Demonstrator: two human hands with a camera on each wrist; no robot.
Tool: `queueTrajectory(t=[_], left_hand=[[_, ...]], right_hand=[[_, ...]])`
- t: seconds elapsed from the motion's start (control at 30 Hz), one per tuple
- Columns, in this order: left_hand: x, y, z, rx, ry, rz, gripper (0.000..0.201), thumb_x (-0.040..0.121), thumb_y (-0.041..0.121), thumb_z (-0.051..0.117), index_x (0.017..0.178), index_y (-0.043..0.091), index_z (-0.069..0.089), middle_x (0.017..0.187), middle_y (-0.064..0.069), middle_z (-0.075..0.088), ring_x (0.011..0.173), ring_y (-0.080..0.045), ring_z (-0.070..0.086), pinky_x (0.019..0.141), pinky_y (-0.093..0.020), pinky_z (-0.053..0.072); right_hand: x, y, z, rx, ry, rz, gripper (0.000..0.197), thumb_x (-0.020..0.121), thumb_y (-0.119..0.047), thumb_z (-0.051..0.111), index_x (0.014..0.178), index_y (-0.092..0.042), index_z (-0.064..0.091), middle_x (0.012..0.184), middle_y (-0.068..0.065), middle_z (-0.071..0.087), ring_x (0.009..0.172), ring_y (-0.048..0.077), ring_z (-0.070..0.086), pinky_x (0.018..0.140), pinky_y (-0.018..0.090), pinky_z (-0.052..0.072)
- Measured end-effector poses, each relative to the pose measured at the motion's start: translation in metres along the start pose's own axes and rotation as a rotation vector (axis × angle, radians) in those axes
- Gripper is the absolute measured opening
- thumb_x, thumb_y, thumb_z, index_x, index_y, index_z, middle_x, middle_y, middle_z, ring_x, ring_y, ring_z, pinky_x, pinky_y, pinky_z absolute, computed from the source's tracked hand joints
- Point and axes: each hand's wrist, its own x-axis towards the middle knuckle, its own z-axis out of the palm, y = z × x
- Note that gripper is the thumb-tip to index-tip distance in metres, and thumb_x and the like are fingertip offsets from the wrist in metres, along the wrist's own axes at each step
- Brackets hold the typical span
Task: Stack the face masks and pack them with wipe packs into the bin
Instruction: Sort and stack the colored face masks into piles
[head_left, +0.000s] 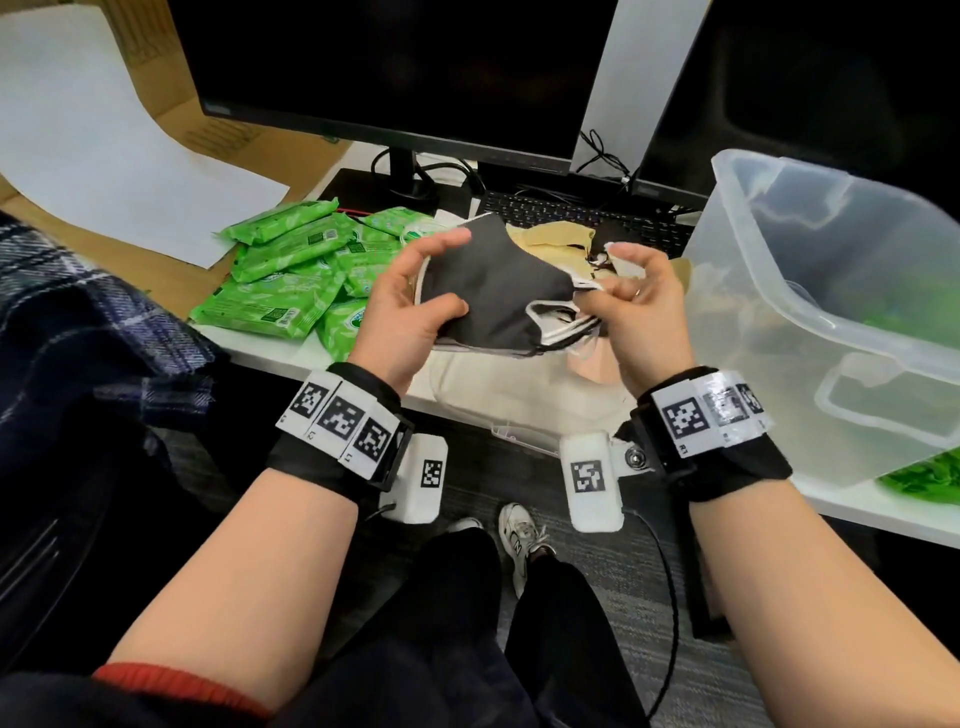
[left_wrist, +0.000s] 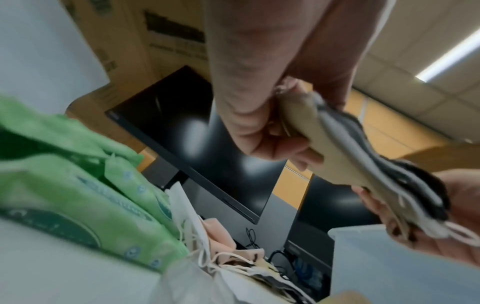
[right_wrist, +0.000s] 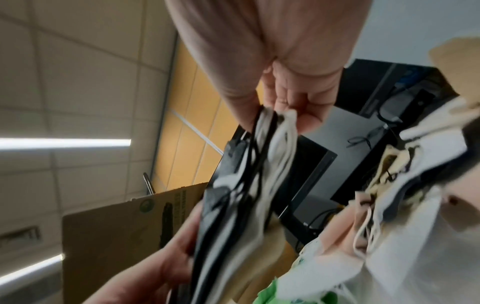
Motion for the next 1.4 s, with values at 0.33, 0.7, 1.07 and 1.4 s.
queueTrajectory(t=[0.33, 0.7, 1.07, 1.4], left_hand=[[0.014, -0.009, -0.004, 0.174, 0.100, -0.123, 0.044, 0.080, -0.008, 0.040, 0.105, 0.018, 0.066, 0.084, -0.010, 0.058, 0.078, -0.022, 0.042, 0.060, -0.022, 0.034], [0.010, -0.008, 0.003, 0.152, 0.059, -0.130, 0.053, 0.081, -0.016, 0.040, 0.126, 0.007, 0.054, 0.108, -0.006, 0.061, 0.096, -0.013, 0.057, 0.090, -0.027, 0.046], [0.009, -0.014, 0.006, 0.114, 0.043, -0.154, 0.050, 0.082, -0.016, 0.041, 0.126, 0.005, 0.055, 0.104, -0.006, 0.063, 0.078, 0.000, 0.061, 0.076, -0.013, 0.049], [0.008, -0.019, 0.015, 0.117, 0.073, -0.159, 0.045, 0.083, -0.010, 0.048, 0.121, 0.013, 0.059, 0.086, -0.005, 0.062, 0.078, -0.016, 0.052, 0.068, -0.021, 0.044]], right_hand=[[0.048, 0.002, -0.009, -0.616, -0.102, 0.119, 0.023, 0.076, -0.003, 0.069, 0.092, -0.018, 0.060, 0.084, 0.006, 0.063, 0.076, 0.015, 0.057, 0.069, 0.028, 0.046], [0.109, 0.060, -0.006, -1.592, -0.363, 0.231, 0.051, 0.049, -0.033, 0.076, 0.096, -0.018, 0.061, 0.079, 0.002, 0.060, 0.074, 0.027, 0.062, 0.076, 0.039, 0.056], [0.116, 0.046, 0.004, -1.787, -0.402, 0.167, 0.038, 0.091, -0.027, 0.049, 0.122, -0.005, 0.051, 0.130, 0.013, 0.049, 0.126, 0.029, 0.041, 0.108, 0.040, 0.028], [0.074, -0.014, 0.007, -0.891, 0.164, -0.210, 0.039, 0.086, -0.003, 0.044, 0.124, -0.010, 0.041, 0.093, 0.010, 0.058, 0.082, 0.022, 0.050, 0.069, 0.028, 0.035]])
